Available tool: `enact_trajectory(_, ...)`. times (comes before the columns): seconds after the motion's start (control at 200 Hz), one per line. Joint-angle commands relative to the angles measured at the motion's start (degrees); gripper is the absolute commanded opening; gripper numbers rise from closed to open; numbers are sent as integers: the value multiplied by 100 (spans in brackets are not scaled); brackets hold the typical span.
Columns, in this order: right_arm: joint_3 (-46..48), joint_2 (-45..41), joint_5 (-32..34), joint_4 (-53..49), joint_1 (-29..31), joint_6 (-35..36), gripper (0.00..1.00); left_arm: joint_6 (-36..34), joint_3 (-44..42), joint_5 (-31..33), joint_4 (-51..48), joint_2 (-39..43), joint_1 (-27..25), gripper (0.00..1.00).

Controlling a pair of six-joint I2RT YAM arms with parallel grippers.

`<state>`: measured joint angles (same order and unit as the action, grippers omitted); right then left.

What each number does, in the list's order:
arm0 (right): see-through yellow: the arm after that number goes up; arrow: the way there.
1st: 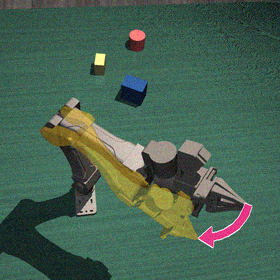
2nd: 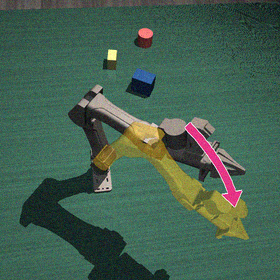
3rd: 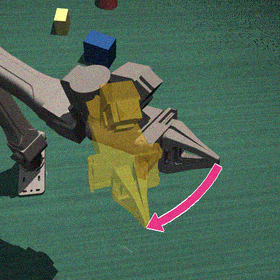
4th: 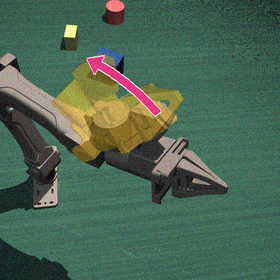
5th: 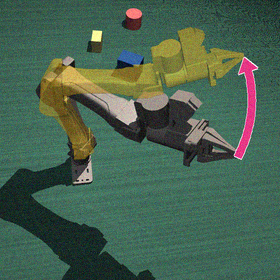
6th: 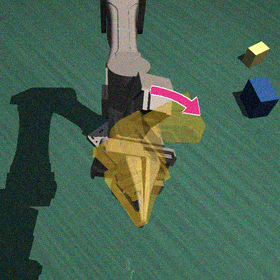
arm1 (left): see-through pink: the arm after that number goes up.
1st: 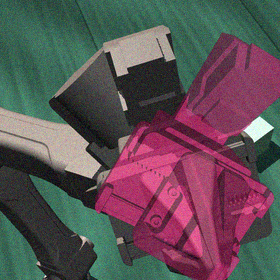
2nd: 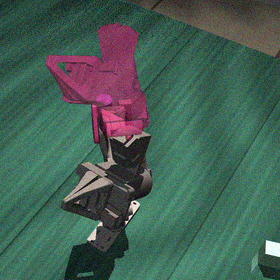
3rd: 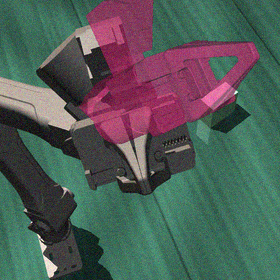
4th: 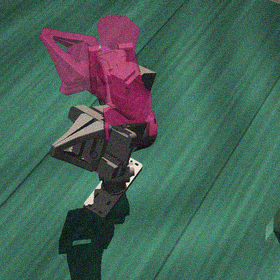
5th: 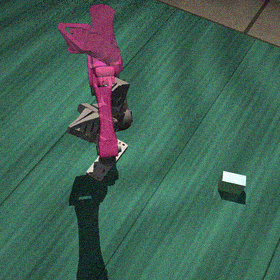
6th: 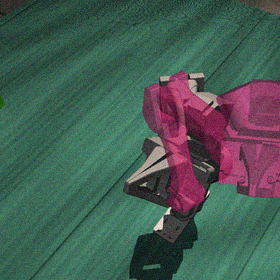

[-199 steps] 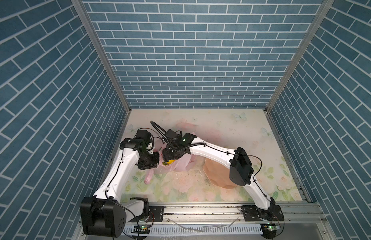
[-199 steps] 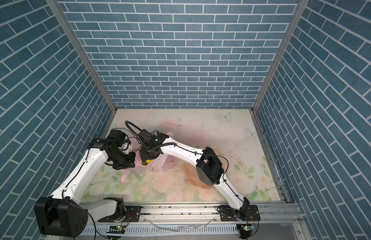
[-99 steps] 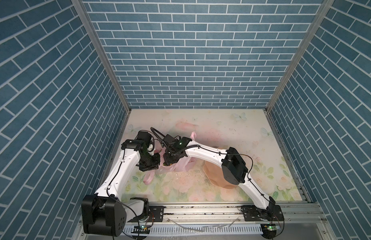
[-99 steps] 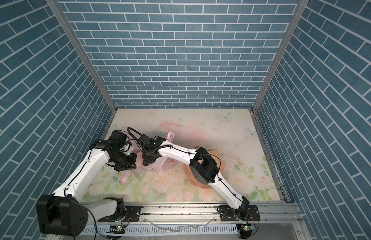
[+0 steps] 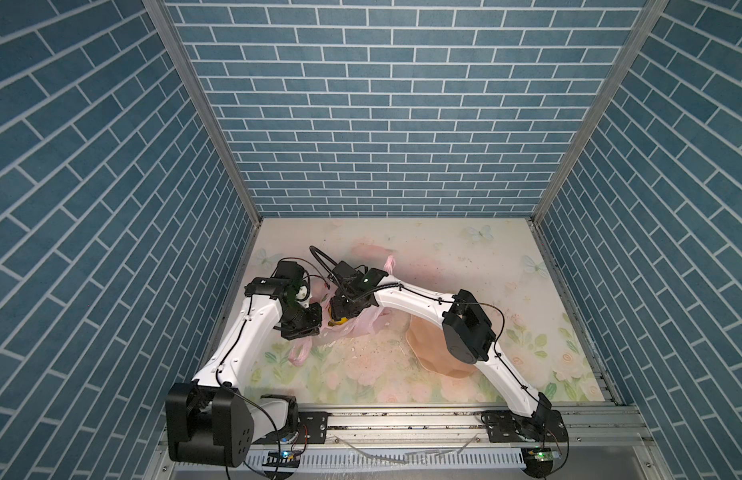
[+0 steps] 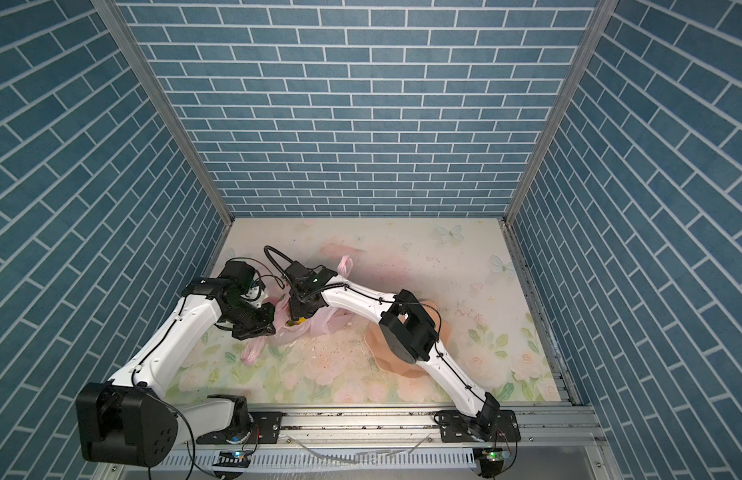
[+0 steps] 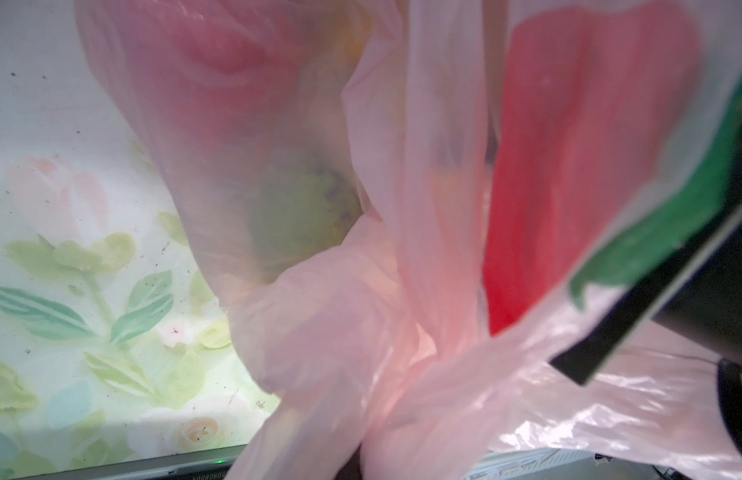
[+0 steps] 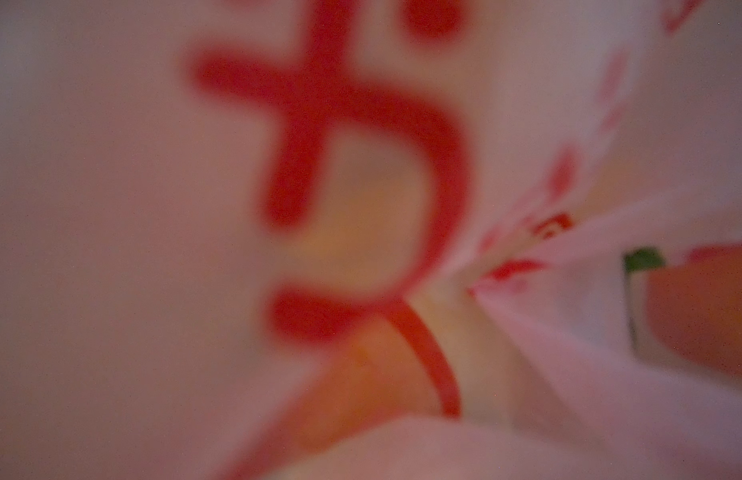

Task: Take the fake fruits out of the plastic bag
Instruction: 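Close the right gripper on the yellow fruit while the left holds the handle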

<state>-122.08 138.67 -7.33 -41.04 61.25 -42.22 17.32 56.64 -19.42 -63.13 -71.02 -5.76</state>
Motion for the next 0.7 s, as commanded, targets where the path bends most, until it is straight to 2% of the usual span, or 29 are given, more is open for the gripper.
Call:
enact_trajectory(0.0, -336, 347, 83, -31, -98, -226, 62, 34, -33, -53, 9, -73, 31, 0)
enact_trajectory(0.265, -514, 386, 197, -156, -192, -74, 35, 207, -48, -105, 454, -259, 31, 0)
enact_trajectory(0.39, -393, 219, 407, -131, -248, 74, 26, 368, -74, -108, 796, -316, 31, 0)
enact_trajectory(0.525, -224, 16, 414, -47, -311, 252, 24, 470, -92, -73, 1074, -357, 40, 0)
enact_trajectory(0.695, 81, -153, 98, 421, -373, 59, 27, 588, -207, -60, 1197, -181, 40, 0)
